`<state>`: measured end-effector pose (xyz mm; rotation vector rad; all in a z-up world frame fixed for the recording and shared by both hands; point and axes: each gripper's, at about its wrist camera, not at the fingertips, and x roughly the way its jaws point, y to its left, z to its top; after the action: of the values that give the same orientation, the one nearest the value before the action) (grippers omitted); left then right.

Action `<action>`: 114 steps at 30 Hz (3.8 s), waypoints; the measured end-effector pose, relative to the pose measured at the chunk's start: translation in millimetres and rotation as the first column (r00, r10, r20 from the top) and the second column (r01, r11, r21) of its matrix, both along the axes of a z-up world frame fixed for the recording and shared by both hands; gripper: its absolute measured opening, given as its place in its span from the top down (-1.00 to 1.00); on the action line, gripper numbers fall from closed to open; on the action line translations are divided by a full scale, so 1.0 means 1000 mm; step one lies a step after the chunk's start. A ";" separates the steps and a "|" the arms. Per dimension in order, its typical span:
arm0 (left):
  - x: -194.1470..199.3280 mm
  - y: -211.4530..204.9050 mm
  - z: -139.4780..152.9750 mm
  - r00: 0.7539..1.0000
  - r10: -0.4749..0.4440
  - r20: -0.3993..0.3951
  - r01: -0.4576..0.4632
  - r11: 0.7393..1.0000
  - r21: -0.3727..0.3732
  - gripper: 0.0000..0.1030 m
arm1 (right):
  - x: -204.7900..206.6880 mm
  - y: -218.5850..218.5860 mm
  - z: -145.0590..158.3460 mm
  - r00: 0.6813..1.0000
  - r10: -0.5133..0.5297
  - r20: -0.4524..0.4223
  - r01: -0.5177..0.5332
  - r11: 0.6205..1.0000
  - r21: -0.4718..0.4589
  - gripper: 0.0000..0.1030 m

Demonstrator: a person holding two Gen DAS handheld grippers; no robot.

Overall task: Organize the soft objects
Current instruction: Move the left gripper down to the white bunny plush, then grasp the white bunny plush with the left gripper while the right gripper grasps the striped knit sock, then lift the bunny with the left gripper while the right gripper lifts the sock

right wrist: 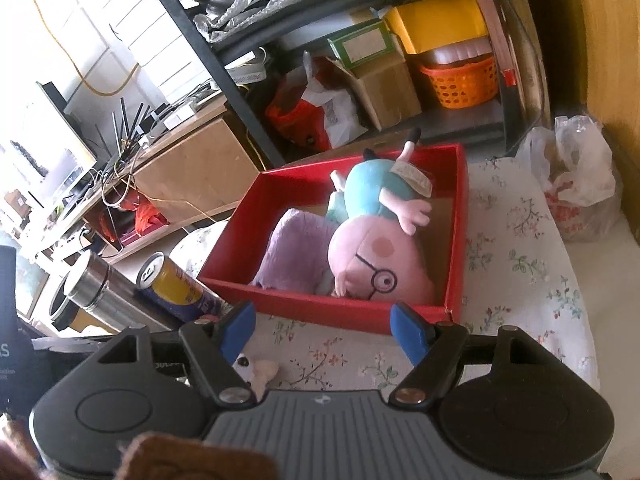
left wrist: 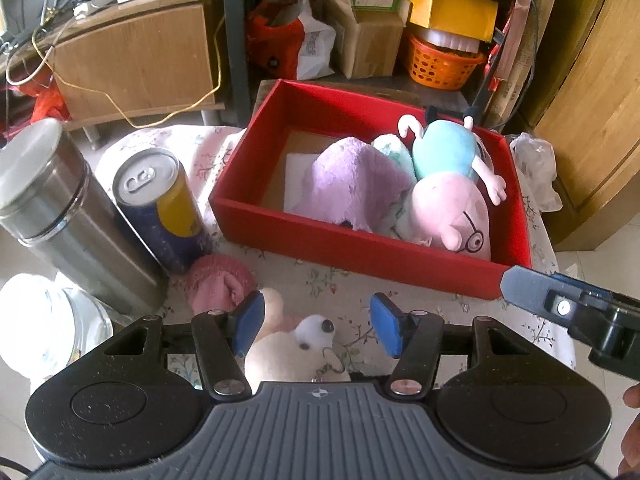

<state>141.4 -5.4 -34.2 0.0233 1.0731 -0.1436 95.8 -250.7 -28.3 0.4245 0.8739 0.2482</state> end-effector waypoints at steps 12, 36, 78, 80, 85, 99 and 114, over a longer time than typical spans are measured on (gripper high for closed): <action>-0.008 0.000 -0.019 0.999 -0.007 -0.054 0.008 1.000 0.025 -0.25 | -0.024 0.008 -0.012 0.998 0.036 -0.053 -0.036 0.999 0.010 0.10; 0.004 0.009 -0.059 0.980 0.048 -0.192 -0.041 0.998 0.043 -0.12 | -0.027 0.025 -0.033 0.987 0.107 -0.118 -0.106 0.994 0.010 0.10; -0.004 0.061 0.008 0.993 0.085 -0.083 -0.099 0.980 -0.171 -0.16 | -0.016 0.074 -0.087 0.941 0.225 -0.254 -0.239 0.971 -0.025 1.00; -0.004 0.064 0.013 0.993 0.091 -0.075 -0.103 0.978 -0.183 -0.16 | -0.016 0.070 -0.085 0.942 0.220 -0.252 -0.232 0.973 -0.018 1.00; -0.005 0.065 0.016 0.994 0.088 -0.072 -0.100 0.976 -0.193 -0.16 | -0.019 0.060 -0.077 0.952 0.202 -0.229 -0.213 0.977 -0.022 1.00; -0.016 0.039 0.008 0.996 0.020 -0.083 -0.033 0.987 -0.160 -0.16 | -0.042 0.028 -0.059 0.971 0.139 -0.194 -0.149 0.988 -0.038 1.00; -0.045 0.024 0.000 0.996 -0.032 -0.089 0.022 0.994 -0.106 -0.17 | -0.052 -0.004 -0.024 0.993 0.059 -0.099 -0.060 0.998 -0.006 1.00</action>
<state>96.2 18.9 -33.8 -0.0634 1.1549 -0.2271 43.8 -254.3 -52.2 0.4052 0.9855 0.2799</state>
